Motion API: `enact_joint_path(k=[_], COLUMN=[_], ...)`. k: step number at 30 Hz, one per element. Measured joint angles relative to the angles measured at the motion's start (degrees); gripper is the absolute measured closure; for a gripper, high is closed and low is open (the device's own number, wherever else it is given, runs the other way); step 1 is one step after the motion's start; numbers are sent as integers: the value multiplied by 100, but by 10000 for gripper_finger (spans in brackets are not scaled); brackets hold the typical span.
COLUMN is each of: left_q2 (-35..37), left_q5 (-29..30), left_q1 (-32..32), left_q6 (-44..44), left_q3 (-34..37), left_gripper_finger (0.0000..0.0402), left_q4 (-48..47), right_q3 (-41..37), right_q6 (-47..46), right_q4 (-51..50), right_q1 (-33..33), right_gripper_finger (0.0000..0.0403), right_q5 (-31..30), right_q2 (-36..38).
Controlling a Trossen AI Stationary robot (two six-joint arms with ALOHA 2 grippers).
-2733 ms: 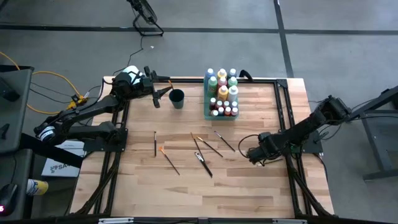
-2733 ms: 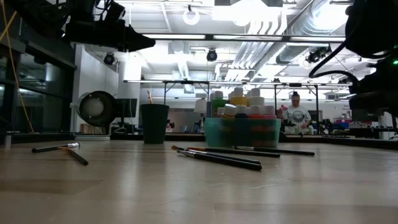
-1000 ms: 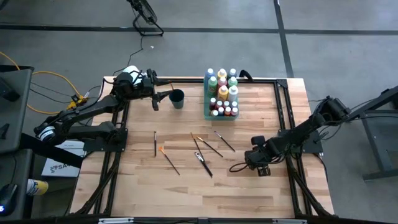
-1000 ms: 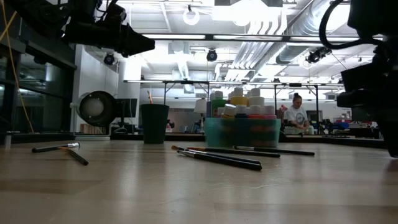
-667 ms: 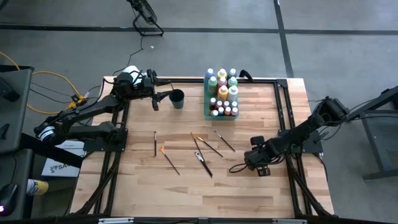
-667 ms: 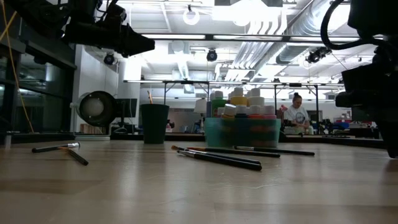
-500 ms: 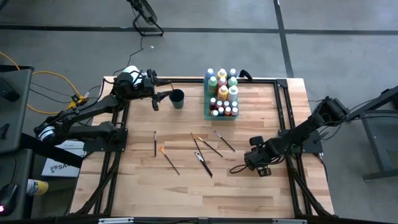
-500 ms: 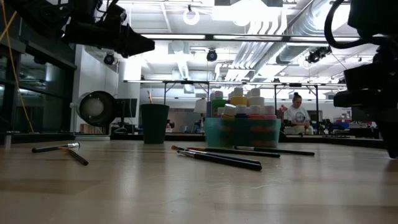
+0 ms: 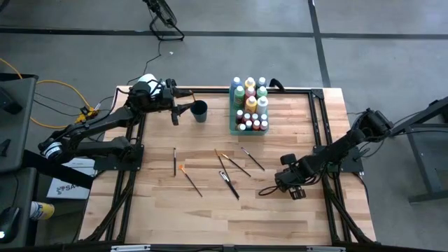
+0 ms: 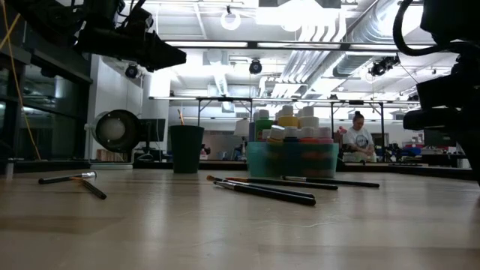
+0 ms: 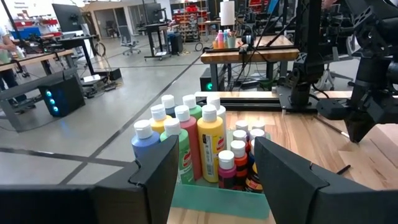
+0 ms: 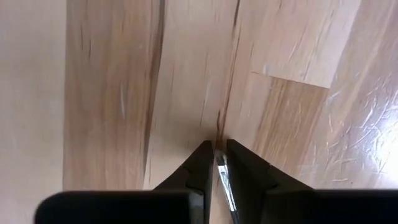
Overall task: Pick & Place Paint Supplies
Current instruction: Put the black silver paint brush into the black cup
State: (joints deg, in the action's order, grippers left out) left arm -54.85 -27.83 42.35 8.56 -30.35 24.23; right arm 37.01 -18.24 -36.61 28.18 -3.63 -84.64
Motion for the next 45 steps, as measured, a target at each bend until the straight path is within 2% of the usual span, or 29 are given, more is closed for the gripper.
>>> enact_joint_path(k=[5,14,18,24,29,34,45], left_q2=[0,0,0,0,0,0,-56], left_q5=[0,0,-4,-246,-510,-542,-56], left_q1=[1,2,0,0,-162,-686,-2073], left_q6=[2,15,17,22,39,230,813], left_q3=[0,0,0,0,0,0,0], left_gripper_finger=[199,199,199,199,199,199,188], left_q4=[-2,-47,-44,-36,14,370,979], right_q3=[0,212,571,1255,1833,2317,2625], right_q6=[-141,-1714,-1967,-1967,-1641,-1139,-292], right_q4=[36,218,220,462,1160,2165,4223], right_q1=[-7,-135,-341,-864,-1337,-1833,-2565], right_gripper_finger=[395,401,401,401,401,401,401], right_q5=[63,169,-49,-344,-756,-1176,-1263], right_q2=[-2,196,297,304,310,313,319])
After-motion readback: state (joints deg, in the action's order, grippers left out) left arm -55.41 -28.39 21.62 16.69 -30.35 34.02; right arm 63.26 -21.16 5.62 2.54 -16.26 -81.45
